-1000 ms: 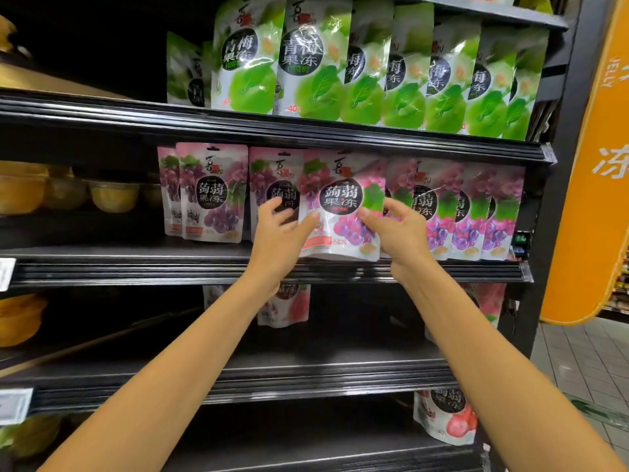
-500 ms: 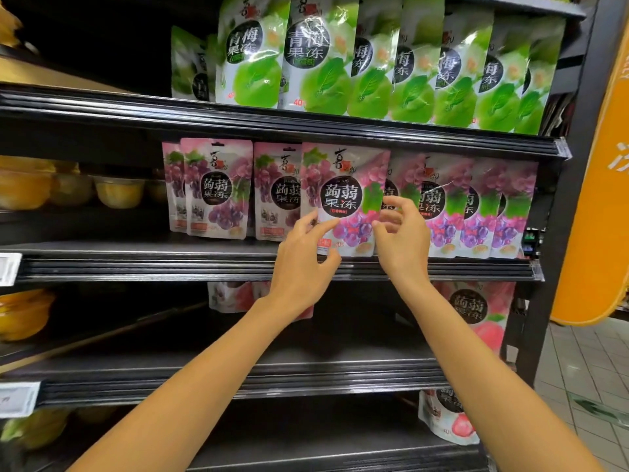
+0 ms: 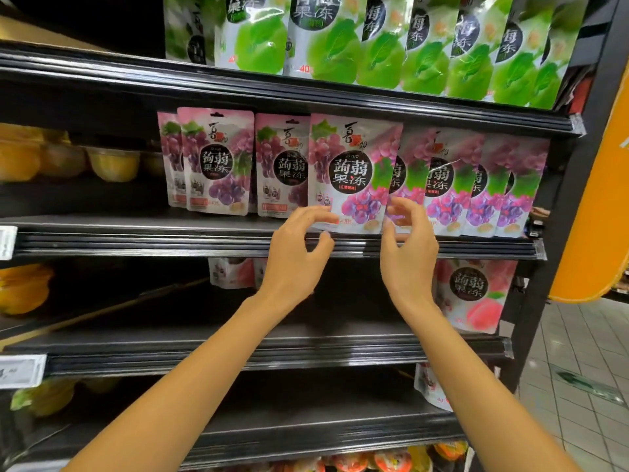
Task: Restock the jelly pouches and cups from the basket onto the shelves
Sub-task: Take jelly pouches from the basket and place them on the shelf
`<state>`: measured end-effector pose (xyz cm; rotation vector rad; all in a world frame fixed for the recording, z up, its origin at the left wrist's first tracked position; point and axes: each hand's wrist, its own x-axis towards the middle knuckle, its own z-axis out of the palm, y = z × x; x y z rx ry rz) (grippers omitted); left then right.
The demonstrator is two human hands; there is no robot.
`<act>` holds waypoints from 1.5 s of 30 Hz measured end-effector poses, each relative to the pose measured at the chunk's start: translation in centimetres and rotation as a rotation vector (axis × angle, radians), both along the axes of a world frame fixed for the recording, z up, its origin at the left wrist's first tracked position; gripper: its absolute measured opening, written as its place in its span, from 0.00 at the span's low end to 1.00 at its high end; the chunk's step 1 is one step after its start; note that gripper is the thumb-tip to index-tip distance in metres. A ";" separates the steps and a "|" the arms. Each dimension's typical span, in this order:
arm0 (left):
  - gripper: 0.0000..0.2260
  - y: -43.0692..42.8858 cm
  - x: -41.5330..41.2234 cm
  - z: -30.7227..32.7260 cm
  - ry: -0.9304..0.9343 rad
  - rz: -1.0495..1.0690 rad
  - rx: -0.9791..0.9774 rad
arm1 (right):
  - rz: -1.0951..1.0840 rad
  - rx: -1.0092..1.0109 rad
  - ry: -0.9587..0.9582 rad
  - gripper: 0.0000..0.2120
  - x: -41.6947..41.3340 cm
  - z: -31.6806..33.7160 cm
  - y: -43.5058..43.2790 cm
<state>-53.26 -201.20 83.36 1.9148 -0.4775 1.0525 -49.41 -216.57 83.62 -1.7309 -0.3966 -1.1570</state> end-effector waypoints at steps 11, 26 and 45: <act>0.10 9.0 -9.2 -12.0 0.347 -0.194 -0.270 | 0.088 0.050 0.122 0.11 -8.7 -15.3 9.3; 0.08 18.6 -24.7 -50.0 1.280 0.053 -0.769 | 0.260 -0.122 1.300 0.06 -23.9 -52.6 14.3; 0.05 13.0 -34.6 -91.8 1.928 0.347 -0.846 | 0.243 -0.593 1.998 0.14 -30.2 -92.6 10.5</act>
